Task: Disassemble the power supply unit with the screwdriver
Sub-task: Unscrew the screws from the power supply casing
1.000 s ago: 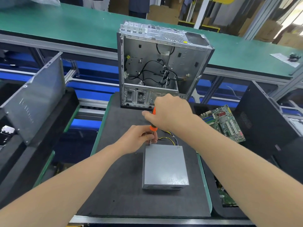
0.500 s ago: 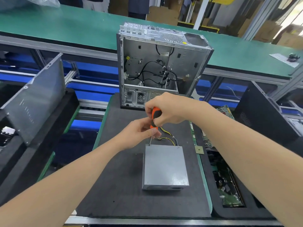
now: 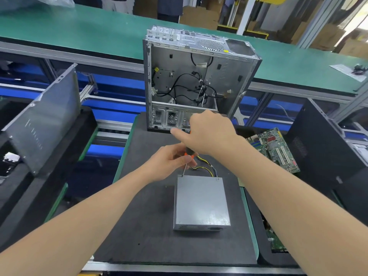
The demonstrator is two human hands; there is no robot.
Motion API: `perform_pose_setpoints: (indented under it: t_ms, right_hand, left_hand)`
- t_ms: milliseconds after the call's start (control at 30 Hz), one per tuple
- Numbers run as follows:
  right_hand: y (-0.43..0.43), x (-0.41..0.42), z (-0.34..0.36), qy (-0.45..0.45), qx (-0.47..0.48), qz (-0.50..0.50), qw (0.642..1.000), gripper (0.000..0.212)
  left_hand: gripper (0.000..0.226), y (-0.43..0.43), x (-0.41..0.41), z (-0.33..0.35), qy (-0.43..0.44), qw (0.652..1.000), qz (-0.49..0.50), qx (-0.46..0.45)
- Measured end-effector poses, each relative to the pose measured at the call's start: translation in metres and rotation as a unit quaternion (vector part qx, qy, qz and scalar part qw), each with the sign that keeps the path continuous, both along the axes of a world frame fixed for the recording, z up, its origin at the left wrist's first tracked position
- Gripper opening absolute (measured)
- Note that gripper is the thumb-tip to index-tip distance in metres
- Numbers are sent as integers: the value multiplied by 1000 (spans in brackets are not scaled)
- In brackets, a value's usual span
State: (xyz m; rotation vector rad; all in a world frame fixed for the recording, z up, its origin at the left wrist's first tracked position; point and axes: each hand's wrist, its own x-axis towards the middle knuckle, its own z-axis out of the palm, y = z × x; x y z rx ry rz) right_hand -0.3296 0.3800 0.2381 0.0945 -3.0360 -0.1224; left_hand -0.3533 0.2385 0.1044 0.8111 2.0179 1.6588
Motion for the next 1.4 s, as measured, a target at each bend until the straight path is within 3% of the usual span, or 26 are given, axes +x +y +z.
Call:
perform_pose_setpoints:
  t_ms: [133, 367, 633, 733, 833, 933, 1033, 1133, 1400]
  right_hand:
    - [1, -7, -3, -76, -51, 8, 996, 42]
    - [13, -11, 11, -165, -75, 141, 973, 7]
    - [18, -12, 14, -206, -53, 237, 948, 19]
    - [19, -8, 13, -193, -55, 234, 951, 21]
    - [20, -1, 15, -168, -79, 197, 963, 37]
    - [12, 6, 14, -82, -85, 67, 991, 52]
    - [0, 4, 5, -77, -48, -34, 995, 57]
    - [0, -3, 1, -110, -102, -21, 988, 47]
    - [10, -4, 10, -165, -109, 113, 974, 16]
  left_hand:
    - [21, -4, -1, 0, -16, 1000, -9, 20]
    - [21, -4, -4, 1, -21, 1000, -20, 13]
    - [30, -5, -7, -4, -21, 999, -29, -23]
    - [27, -4, -7, -6, -16, 999, -21, -22]
    - [19, -3, -6, -6, -6, 999, -23, -24]
    - [16, -1, -5, -6, -9, 1000, -19, -19]
    - [15, -1, -4, -6, -6, 1000, -21, -15]
    - [14, -2, -3, -5, -10, 1000, -22, -2]
    - [28, -4, -3, -2, -17, 999, -33, 4]
